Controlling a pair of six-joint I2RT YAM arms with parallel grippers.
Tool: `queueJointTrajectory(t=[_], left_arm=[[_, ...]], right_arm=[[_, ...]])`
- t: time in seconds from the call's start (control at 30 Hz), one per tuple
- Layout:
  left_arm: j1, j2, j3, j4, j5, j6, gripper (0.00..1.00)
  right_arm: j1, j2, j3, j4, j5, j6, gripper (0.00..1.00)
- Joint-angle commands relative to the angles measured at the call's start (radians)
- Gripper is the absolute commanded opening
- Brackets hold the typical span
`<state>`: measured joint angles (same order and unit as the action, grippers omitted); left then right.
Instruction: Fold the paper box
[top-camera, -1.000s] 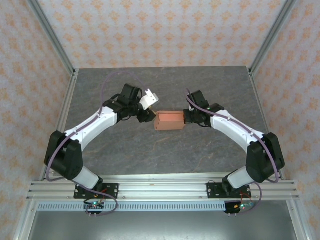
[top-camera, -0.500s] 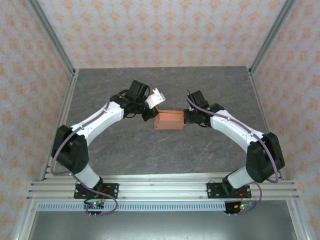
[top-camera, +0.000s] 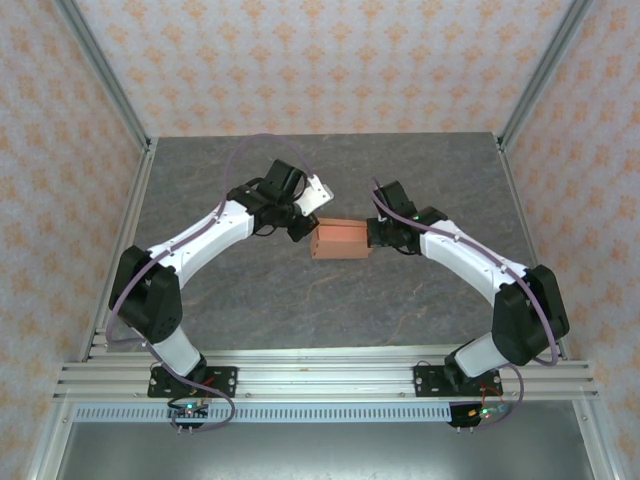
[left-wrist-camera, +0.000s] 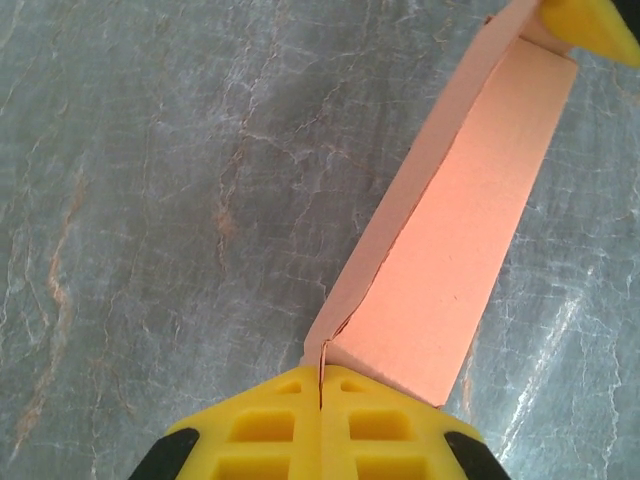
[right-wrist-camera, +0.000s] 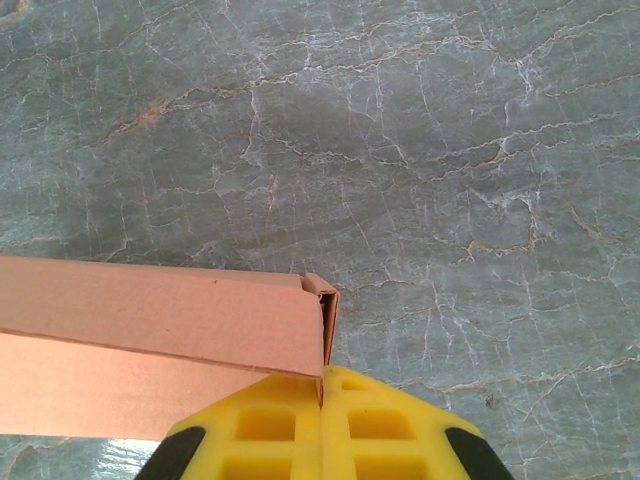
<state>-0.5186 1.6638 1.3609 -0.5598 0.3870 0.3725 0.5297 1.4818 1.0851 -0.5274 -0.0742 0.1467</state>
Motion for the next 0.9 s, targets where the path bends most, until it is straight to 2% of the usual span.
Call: queueJointTrajectory(t=[0.0, 0.23, 0.37, 0.63, 0.87], left_arm=[[-0.018, 0.002, 0.041, 0.000, -0.087, -0.212, 0.00], [-0.041, 0.008, 0.019, 0.037, -0.154, -0.520, 0.00], [-0.049, 0.001, -0.018, 0.091, -0.184, -0.651, 0.00], [-0.055, -0.003, -0.058, 0.151, -0.206, -0.799, 0.00], [-0.072, -0.013, -0.105, 0.202, -0.245, -0.869, 0.00]], right_arm=[[0.021, 0.001, 0.008, -0.018, 0.014, 0.028, 0.00], [0.034, -0.002, -0.010, 0.010, 0.029, 0.051, 0.00], [0.044, -0.004, -0.013, 0.016, 0.032, 0.056, 0.00], [0.048, -0.004, -0.023, 0.024, 0.033, 0.060, 0.00], [0.049, -0.006, -0.028, 0.027, 0.036, 0.062, 0.00]])
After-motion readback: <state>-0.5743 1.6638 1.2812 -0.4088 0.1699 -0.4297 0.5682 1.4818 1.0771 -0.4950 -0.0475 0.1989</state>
